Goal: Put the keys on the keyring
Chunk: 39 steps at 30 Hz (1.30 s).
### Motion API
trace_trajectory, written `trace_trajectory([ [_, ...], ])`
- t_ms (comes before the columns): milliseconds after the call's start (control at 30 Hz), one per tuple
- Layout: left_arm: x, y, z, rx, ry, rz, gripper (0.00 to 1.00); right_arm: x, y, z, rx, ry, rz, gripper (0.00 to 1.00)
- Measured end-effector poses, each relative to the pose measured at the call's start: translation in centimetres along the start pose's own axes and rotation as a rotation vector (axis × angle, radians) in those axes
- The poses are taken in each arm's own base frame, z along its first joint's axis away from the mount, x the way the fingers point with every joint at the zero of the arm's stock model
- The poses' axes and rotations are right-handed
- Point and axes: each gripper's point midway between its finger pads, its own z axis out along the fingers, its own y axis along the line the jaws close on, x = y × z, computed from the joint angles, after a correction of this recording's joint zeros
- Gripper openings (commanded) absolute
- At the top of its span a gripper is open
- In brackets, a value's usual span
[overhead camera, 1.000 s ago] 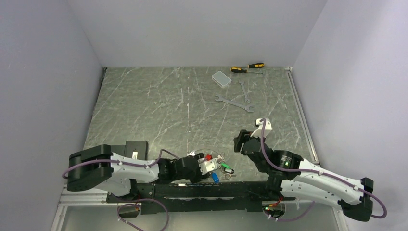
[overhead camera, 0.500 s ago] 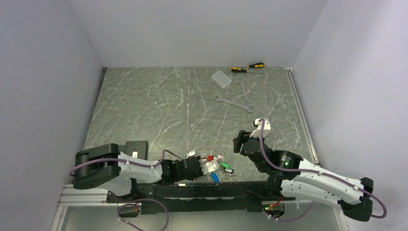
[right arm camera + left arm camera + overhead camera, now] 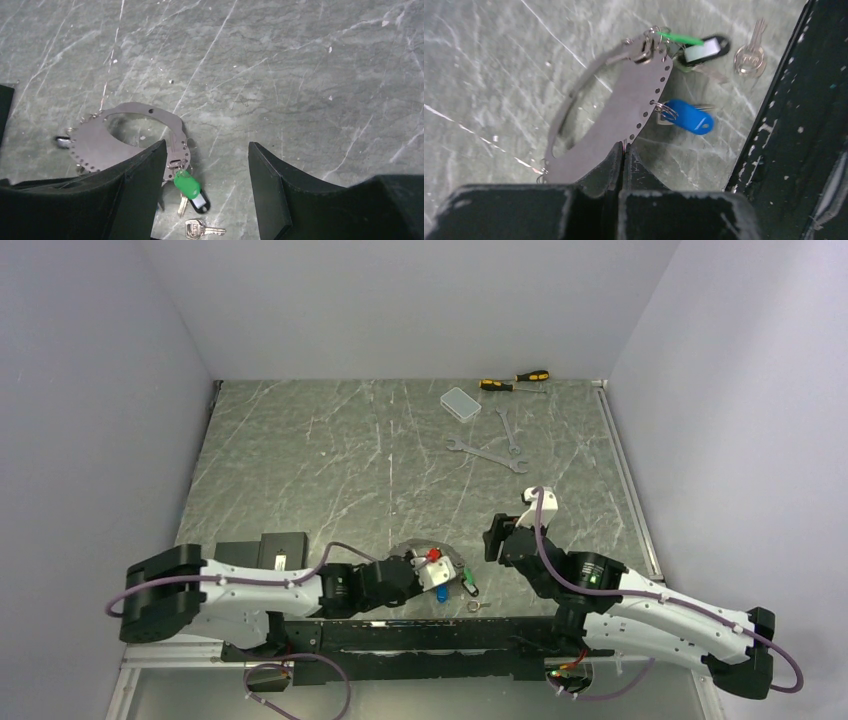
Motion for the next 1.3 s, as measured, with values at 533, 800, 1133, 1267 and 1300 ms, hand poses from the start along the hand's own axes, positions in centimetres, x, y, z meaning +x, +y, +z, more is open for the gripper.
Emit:
trace_trajectory([
  [533, -6.9, 17.8, -7.6, -0.438, 0.053, -0.201, 0.0, 5.1, 0.9, 0.4, -0.008, 0.227, -0.049, 0.61],
  [800, -4.1, 20.2, -10.6, -0.54, 0.088, -0.187, 0.0, 11.2, 1.3, 0.0, 0.039, 0.497, 0.0, 0.47],
  [1133, -2.4, 20.0, -11.0, -0.539, 0.13, -0.187, 0.0, 15.9, 1.5, -1.3, 0.047, 0.702, 0.059, 0.37],
  [1267, -2.5, 20.0, -11.3, -0.542, 0.12, -0.188, 0.0, 17.1, 1.6, -1.1, 0.062, 0.738, 0.059, 0.36],
  [1300, -2.5, 20.0, -11.3, -0.542, 0.12, -0.187, 0.0, 17.4, 1.5, -1.0, 0.065, 0.743, 0.058, 0.35],
])
